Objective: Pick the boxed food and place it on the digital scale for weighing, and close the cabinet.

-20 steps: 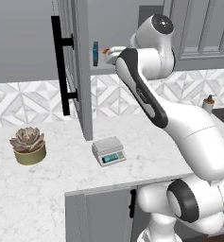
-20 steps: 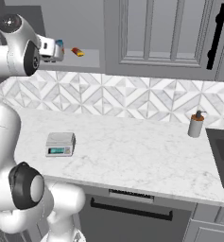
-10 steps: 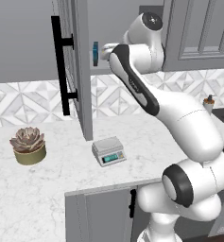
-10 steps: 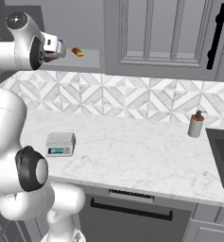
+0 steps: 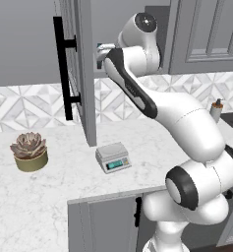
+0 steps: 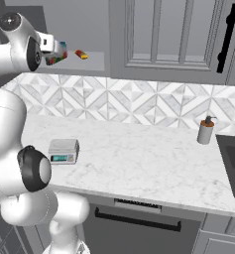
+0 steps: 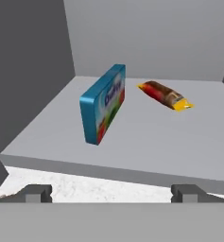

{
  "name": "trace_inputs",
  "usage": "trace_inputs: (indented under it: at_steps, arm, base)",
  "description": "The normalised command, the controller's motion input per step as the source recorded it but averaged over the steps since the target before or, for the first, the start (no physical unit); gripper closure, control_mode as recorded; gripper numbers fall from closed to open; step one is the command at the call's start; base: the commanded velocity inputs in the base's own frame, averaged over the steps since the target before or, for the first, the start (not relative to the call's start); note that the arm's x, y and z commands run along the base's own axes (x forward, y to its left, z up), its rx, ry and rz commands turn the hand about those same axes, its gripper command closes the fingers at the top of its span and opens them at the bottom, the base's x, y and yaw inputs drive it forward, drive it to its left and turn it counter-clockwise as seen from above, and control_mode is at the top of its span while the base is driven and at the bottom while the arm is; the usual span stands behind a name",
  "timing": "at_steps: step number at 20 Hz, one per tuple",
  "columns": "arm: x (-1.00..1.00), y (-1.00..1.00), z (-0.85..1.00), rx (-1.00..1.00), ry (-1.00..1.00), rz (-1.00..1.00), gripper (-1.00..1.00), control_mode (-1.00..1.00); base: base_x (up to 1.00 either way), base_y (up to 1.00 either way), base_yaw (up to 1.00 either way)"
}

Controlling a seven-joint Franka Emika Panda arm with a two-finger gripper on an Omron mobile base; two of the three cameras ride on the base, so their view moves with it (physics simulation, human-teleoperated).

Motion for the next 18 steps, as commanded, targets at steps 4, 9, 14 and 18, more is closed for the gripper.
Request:
trace_inputs:
  at_steps: [4,9,14,18]
  arm:
    - [0.02,0.11,0.00,0.00,0.00,0.00,-1.00,-1.00]
    - [0.15,0.14,0.00,0.03,0.00,0.00,-1.00,-1.00]
    - [0.49,0.00,0.03,0.00,0.00,0.00,-1.00,-1.00]
    - [0.54,0.01,0.01,0.00,0.00,0.00,-1.00,-1.00]
  base:
    - [0.00,0.00,0.00]
    - [0.00,0.00,0.00]
    - [0.00,0.00,0.00]
    - [0.00,0.00,0.00]
